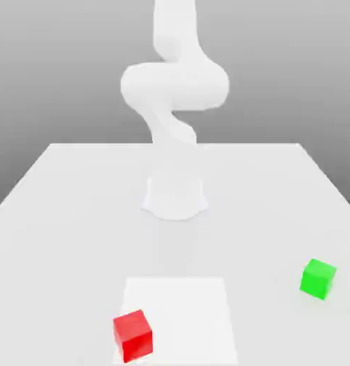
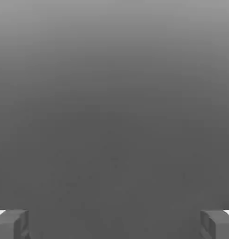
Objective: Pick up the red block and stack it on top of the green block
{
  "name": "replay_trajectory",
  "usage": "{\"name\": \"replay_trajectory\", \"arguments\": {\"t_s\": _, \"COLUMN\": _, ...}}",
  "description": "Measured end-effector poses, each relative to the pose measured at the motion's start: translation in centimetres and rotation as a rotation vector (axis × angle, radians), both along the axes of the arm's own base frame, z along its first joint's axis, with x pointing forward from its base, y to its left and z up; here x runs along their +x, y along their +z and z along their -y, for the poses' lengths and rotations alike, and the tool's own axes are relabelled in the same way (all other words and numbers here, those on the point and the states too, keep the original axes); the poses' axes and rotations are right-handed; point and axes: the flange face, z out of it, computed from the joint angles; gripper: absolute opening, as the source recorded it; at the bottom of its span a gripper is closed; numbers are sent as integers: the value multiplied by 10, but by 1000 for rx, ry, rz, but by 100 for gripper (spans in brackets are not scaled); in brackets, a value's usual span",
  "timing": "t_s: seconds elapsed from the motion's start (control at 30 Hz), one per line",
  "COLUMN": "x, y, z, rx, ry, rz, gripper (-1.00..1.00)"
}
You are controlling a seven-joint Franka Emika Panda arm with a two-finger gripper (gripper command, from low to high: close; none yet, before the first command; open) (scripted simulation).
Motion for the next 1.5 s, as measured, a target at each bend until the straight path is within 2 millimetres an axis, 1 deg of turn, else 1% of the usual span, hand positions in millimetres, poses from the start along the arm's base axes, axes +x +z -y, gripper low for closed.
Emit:
{"name": "replay_trajectory", "arguments": {"t_s": 0.1, "x": 38, "y": -52, "z": 6, "rx": 31, "ry": -124, "rz": -87, "gripper": 0}}
{"name": "replay_trajectory", "arguments": {"t_s": 0.2, "x": 68, "y": -106, "z": 16, "rx": 64, "ry": -241, "rz": -166, "gripper": 0}}
{"name": "replay_trajectory", "arguments": {"t_s": 0.3, "x": 89, "y": -163, "z": 27, "rx": 102, "ry": -356, "rz": -242, "gripper": 0}}
{"name": "replay_trajectory", "arguments": {"t_s": 0.43, "x": 107, "y": -240, "z": 44, "rx": 161, "ry": -505, "rz": -340, "gripper": 0}}
{"name": "replay_trajectory", "arguments": {"t_s": 0.53, "x": 111, "y": -297, "z": 55, "rx": 212, "ry": -615, "rz": -411, "gripper": 0}}
{"name": "replay_trajectory", "arguments": {"t_s": 0.6, "x": 110, "y": -335, "z": 63, "rx": 251, "ry": -692, "rz": -457, "gripper": 0}}
{"name": "replay_trajectory", "arguments": {"t_s": 0.67, "x": 106, "y": -371, "z": 70, "rx": 293, "ry": -769, "rz": -503, "gripper": 0}}
{"name": "replay_trajectory", "arguments": {"t_s": 0.77, "x": 97, "y": -422, "z": 69, "rx": 357, "ry": -869, "rz": -573, "gripper": 0}}
{"name": "replay_trajectory", "arguments": {"t_s": 0.83, "x": 90, "y": -453, "z": 68, "rx": 399, "ry": -930, "rz": -613, "gripper": 0}}
{"name": "replay_trajectory", "arguments": {"t_s": 1.0, "x": 87, "y": -519, "z": 68, "rx": 418, "ry": -958, "rz": -630, "gripper": 0}}
{"name": "replay_trajectory", "arguments": {"t_s": 1.03, "x": 86, "y": -526, "z": 68, "rx": 417, "ry": -958, "rz": -631, "gripper": -100}}
{"name": "replay_trajectory", "arguments": {"t_s": 1.2, "x": 86, "y": -526, "z": 68, "rx": 418, "ry": -957, "rz": -628, "gripper": -100}}
{"name": "replay_trajectory", "arguments": {"t_s": 1.23, "x": 86, "y": -529, "z": 68, "rx": 418, "ry": -958, "rz": -629, "gripper": -100}}
{"name": "replay_trajectory", "arguments": {"t_s": 1.27, "x": 86, "y": -524, "z": 68, "rx": 418, "ry": -958, "rz": -629, "gripper": -100}}
{"name": "replay_trajectory", "arguments": {"t_s": 1.3, "x": 87, "y": -515, "z": 68, "rx": 419, "ry": -958, "rz": -628, "gripper": -100}}
{"name": "replay_trajectory", "arguments": {"t_s": 1.4, "x": 87, "y": -480, "z": 68, "rx": 419, "ry": -958, "rz": -628, "gripper": -100}}
{"name": "replay_trajectory", "arguments": {"t_s": 1.43, "x": 87, "y": -469, "z": 64, "rx": 414, "ry": -945, "rz": -631, "gripper": -100}}
{"name": "replay_trajectory", "arguments": {"t_s": 1.47, "x": 87, "y": -462, "z": 44, "rx": 397, "ry": -885, "rz": -640, "gripper": -100}}
{"name": "replay_trajectory", "arguments": {"t_s": 1.5, "x": 86, "y": -457, "z": 19, "rx": 374, "ry": -808, "rz": -651, "gripper": -100}}
